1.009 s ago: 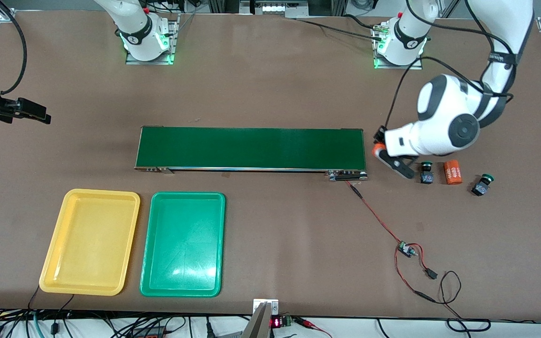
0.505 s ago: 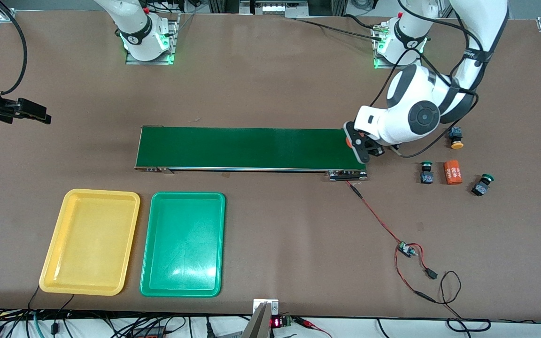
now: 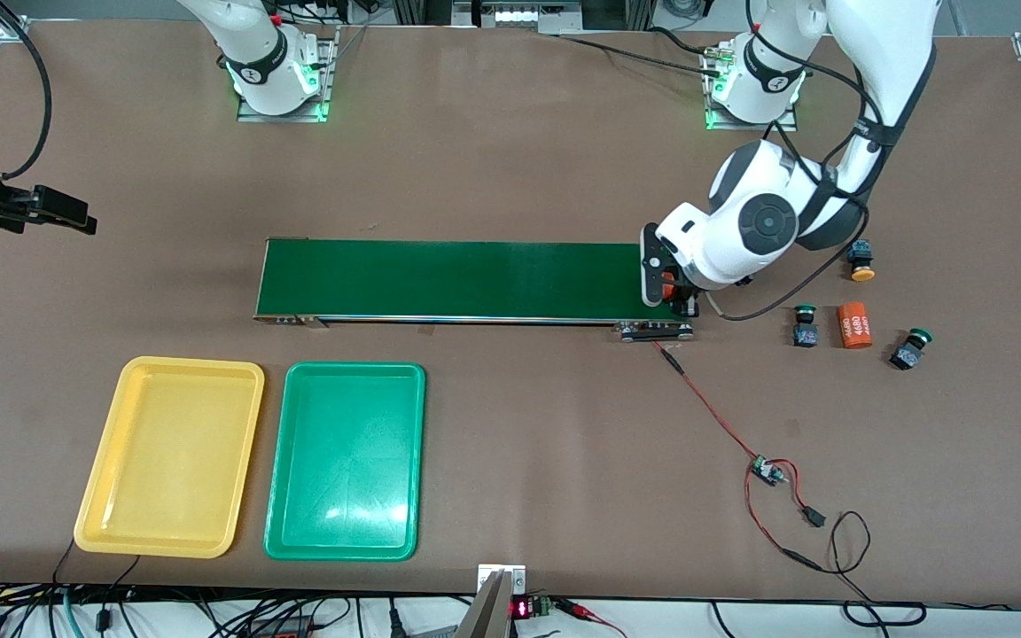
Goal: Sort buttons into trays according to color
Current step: 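Carry the battery with the left gripper onto the belt end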
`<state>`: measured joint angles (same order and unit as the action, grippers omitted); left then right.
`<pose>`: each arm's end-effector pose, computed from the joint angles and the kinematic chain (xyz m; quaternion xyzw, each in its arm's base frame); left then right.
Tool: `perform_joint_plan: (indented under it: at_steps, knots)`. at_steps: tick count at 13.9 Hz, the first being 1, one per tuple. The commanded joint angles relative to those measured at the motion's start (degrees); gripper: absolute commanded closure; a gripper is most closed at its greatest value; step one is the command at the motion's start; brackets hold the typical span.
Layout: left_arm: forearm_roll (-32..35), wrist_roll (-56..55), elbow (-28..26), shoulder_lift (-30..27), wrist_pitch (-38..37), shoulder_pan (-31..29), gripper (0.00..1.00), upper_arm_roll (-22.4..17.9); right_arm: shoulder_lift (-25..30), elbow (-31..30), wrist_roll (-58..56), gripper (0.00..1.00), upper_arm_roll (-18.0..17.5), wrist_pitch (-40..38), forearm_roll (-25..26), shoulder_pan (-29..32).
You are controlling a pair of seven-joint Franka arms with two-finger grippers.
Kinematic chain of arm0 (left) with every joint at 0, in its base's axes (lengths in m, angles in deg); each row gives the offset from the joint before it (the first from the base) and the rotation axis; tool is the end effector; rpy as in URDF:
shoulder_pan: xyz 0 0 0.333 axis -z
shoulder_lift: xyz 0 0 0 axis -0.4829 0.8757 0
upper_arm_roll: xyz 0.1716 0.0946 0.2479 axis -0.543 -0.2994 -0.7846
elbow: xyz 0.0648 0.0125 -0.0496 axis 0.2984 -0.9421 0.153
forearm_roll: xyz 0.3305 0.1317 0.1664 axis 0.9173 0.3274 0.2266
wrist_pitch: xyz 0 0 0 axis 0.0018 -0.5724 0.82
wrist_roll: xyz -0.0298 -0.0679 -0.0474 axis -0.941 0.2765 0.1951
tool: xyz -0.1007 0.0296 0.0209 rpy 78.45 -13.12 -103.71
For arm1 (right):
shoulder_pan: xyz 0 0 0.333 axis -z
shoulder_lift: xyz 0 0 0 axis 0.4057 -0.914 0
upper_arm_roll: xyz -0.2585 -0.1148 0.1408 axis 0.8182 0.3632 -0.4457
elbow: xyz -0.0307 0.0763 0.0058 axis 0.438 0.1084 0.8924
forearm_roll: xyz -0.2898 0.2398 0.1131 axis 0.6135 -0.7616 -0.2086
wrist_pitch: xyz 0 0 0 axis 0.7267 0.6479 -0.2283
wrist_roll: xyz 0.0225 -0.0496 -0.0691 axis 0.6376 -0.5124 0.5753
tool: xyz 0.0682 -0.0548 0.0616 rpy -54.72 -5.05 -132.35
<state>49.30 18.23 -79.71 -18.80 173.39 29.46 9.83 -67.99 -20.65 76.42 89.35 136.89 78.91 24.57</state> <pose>0.5223 -0.2359 0.2679 0.7076 -0.7015 -0.0329 0.0787 0.5678 -0.0425 0.5613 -0.9974 0.0085 0.0716 0.0063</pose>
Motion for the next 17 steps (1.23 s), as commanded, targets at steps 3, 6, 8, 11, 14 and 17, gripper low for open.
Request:
perform_joint_plan:
  at_steps: [3, 6, 8, 11, 14, 17]
  knots:
    - [1.8, 0.8, -0.7, -0.4, 0.2, 0.6, 1.00, 0.6, -0.3, 1.0, -1.1, 0.00, -0.1, -0.9, -0.4, 0.5]
    - [1.8, 0.7, -1.1, -0.4, -0.2, 1.1, 1.00, 0.8, -0.4, 1.0, -1.0, 0.00, -0.2, -0.8, -0.4, 0.5]
    - [1.8, -1.0, -1.4, -0.4, -0.4, 1.2, 0.96, 0.9, -0.4, 1.0, -1.0, 0.00, -0.2, -0.8, -0.4, 0.4]
    - [1.8, -5.5, -3.2, -0.5, -0.4, 1.3, 0.94, 1.1, -0.4, 1.0, -1.0, 0.00, -0.2, -0.9, -0.4, 0.4]
    - [1.8, -6.3, -3.2, -0.5, -0.3, 1.3, 0.49, 2.3, -0.4, 1.0, -1.1, 0.00, -0.2, -0.9, -0.4, 0.4]
    - [1.9, -5.4, -3.1, -2.0, -0.5, 1.3, 0.00, 2.4, -0.4, 1.0, -1.0, 0.00, -0.2, -0.8, -0.4, 0.3]
